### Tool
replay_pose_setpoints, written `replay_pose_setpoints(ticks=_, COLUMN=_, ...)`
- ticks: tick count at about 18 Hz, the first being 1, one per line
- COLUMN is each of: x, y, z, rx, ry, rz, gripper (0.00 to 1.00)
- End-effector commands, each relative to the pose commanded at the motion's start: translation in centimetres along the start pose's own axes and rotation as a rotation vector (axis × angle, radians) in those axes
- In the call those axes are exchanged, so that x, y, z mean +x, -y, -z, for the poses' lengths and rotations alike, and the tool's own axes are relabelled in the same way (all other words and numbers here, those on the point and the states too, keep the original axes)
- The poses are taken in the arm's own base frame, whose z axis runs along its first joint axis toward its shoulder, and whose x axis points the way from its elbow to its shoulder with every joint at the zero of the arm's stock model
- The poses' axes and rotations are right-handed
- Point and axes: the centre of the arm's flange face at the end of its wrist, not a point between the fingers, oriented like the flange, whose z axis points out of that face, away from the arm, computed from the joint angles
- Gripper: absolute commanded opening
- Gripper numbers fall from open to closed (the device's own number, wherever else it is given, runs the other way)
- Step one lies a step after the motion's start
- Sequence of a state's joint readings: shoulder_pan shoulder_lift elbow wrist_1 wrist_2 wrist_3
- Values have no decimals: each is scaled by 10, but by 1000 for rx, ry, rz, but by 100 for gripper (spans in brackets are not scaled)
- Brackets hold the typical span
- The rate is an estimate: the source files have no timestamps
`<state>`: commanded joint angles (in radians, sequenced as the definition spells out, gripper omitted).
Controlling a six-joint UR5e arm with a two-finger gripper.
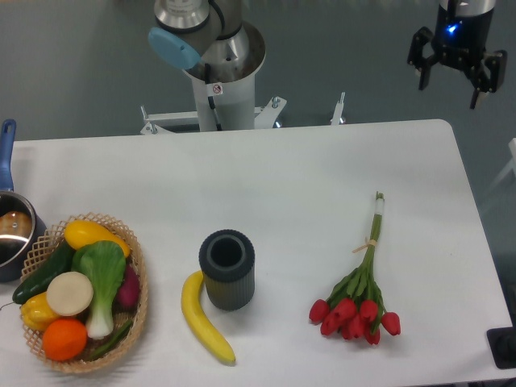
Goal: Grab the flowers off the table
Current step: 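Move the open gripper toward the red tulip bundle's stems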
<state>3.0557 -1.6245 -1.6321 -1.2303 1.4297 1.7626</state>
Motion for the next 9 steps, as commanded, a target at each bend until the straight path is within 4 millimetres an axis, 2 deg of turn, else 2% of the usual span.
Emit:
replay_pose_setpoints(ticks=2, x=5, y=6, z=-4, rx=1, ry=-1, rz=-3, gripper=100)
replay_pose_setpoints(ticks=7, x=8, y=7, z=-4, rx=-5, ry=1, rz=43, gripper=100)
replay_pose_setpoints(ticks=9, x=14, y=7, z=-14, rx=7, ry=-16, rz=55, gripper=100)
